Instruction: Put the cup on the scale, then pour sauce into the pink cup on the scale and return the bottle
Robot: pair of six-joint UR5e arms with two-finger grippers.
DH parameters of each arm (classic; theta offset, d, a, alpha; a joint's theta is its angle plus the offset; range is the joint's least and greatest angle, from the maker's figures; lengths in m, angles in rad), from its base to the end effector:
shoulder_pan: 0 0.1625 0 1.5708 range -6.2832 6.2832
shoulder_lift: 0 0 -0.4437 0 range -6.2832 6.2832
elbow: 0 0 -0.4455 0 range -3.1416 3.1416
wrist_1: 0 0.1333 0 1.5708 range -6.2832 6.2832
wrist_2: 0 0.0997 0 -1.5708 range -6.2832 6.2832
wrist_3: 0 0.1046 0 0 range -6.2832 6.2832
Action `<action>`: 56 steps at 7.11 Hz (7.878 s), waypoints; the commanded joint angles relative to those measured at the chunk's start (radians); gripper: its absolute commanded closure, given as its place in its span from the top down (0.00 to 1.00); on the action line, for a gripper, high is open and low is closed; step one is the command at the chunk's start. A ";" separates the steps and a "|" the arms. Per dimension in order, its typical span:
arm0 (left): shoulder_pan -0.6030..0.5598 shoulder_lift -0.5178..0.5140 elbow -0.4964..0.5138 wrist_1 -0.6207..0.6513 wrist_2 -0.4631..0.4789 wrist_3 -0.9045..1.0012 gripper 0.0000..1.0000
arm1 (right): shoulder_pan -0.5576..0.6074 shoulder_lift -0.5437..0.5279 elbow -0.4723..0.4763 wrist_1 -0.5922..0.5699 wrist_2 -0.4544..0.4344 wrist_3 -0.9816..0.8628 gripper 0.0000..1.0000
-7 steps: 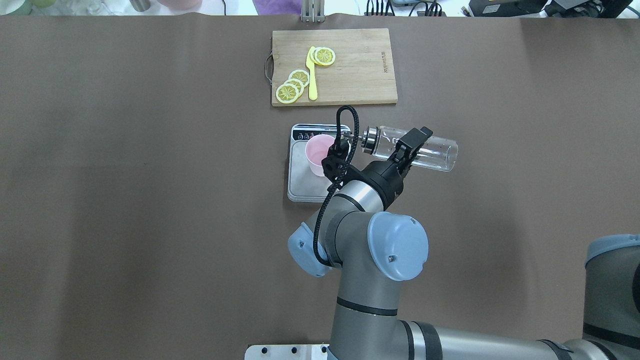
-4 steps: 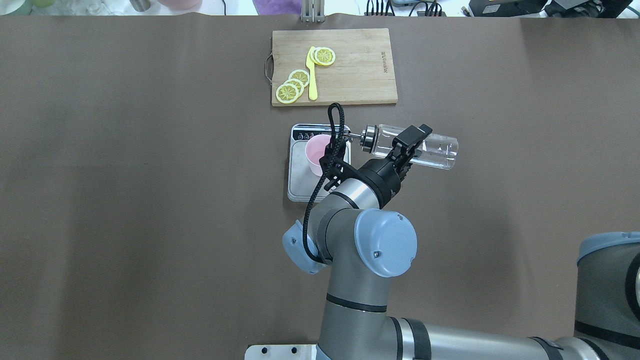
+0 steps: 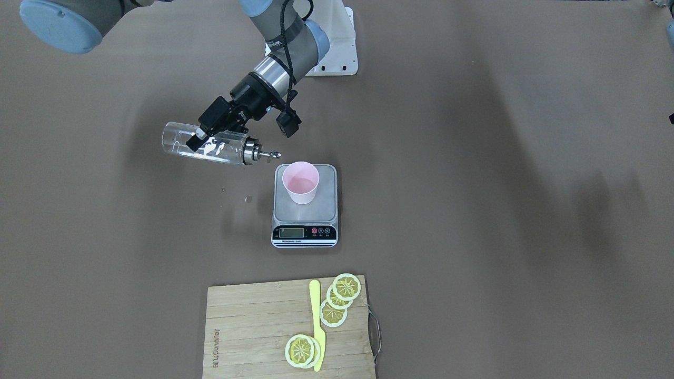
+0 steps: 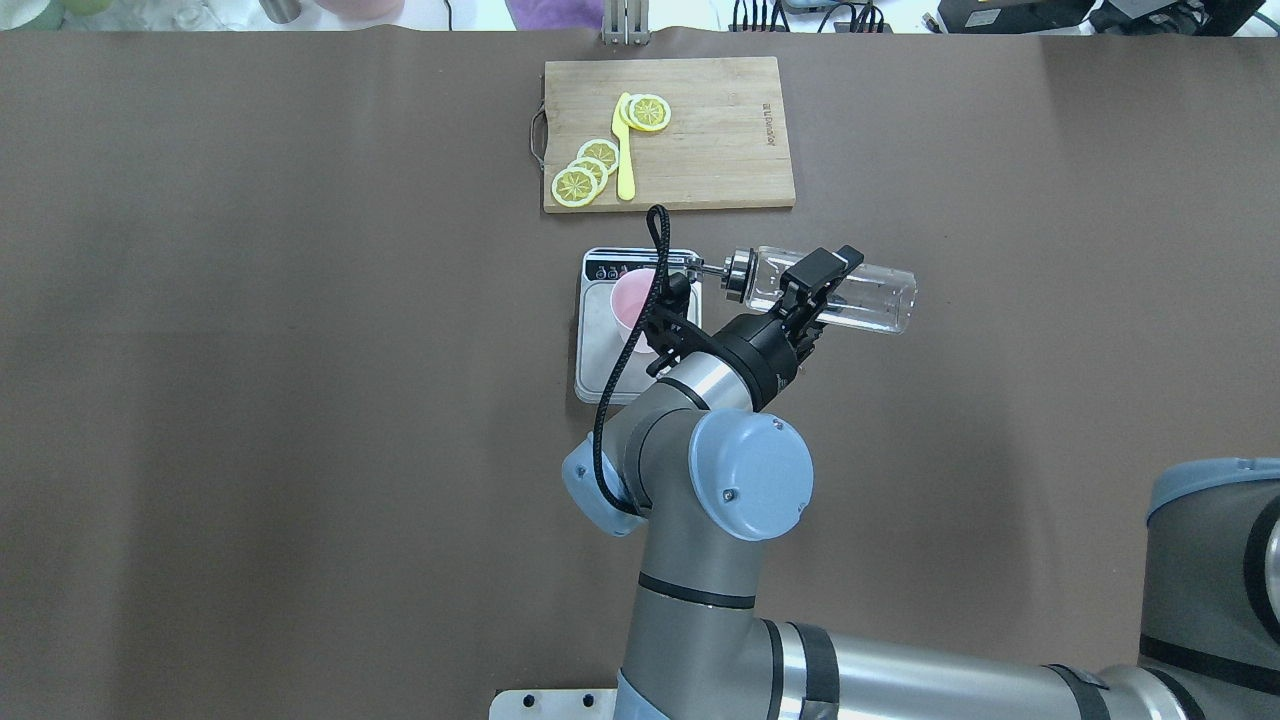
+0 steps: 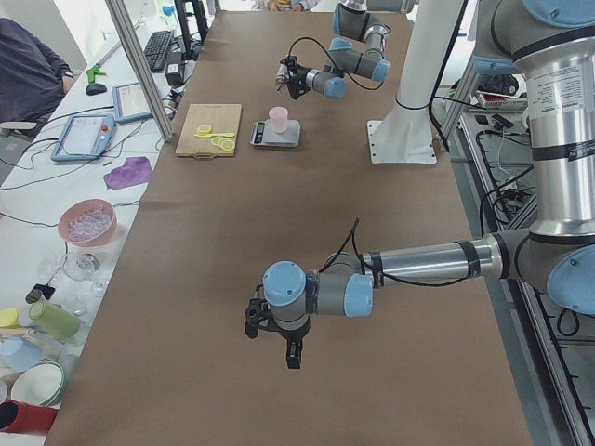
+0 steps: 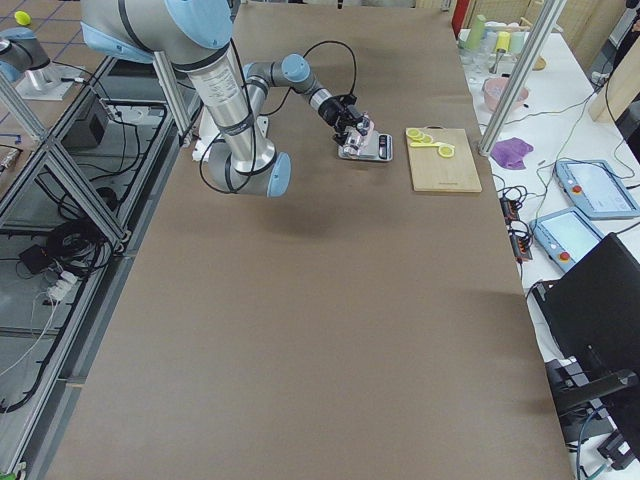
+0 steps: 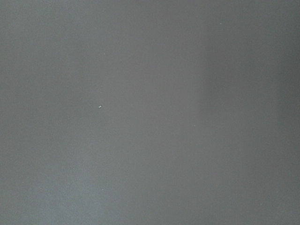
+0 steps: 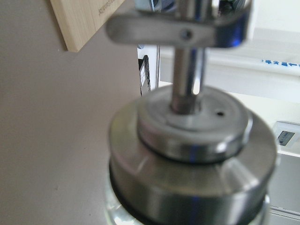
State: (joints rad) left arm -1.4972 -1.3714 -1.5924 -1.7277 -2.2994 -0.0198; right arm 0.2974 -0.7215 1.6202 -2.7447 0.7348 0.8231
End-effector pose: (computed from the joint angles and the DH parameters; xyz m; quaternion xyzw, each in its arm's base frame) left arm -0.0305 -0.4521 0.7563 -0.0264 0.3554 0.0214 0.9341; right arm -0.5954 -0.4031 0.2015 0.2859 0.3093 -0.2564 0.8700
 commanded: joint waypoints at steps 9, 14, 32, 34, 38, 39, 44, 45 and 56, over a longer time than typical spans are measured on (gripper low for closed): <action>0.002 0.000 0.022 -0.003 0.000 0.000 0.98 | 0.015 0.141 -0.196 -0.122 0.024 0.077 0.00; 0.002 -0.002 0.022 -0.003 0.000 0.000 0.98 | 0.009 0.152 -0.200 -0.231 0.046 0.123 0.00; 0.000 -0.002 -0.012 -0.015 -0.002 0.001 0.98 | 0.037 -0.037 0.136 0.182 0.077 0.062 0.00; 0.000 -0.003 -0.017 -0.013 0.001 0.001 0.98 | 0.080 -0.203 0.249 0.523 0.109 -0.086 0.00; -0.002 -0.012 -0.047 -0.012 0.012 0.000 0.98 | 0.167 -0.436 0.348 0.982 0.308 -0.197 0.00; -0.002 -0.017 -0.049 -0.012 0.012 0.000 0.98 | 0.180 -0.503 0.349 1.104 0.336 -0.196 0.00; 0.002 -0.025 -0.063 -0.013 0.012 0.000 0.98 | 0.340 -0.780 0.333 1.613 0.583 -0.156 0.00; 0.002 -0.026 -0.064 -0.013 0.012 0.000 0.98 | 0.350 -0.835 0.323 1.710 0.619 -0.107 0.00; 0.002 -0.026 -0.089 -0.012 0.034 0.000 0.98 | 0.342 -0.756 -0.028 2.246 0.543 0.113 0.00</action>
State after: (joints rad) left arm -1.4957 -1.3969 -1.6817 -1.7401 -2.2645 -0.0199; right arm 0.6441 -1.4837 1.6034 -0.4991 1.3112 0.9364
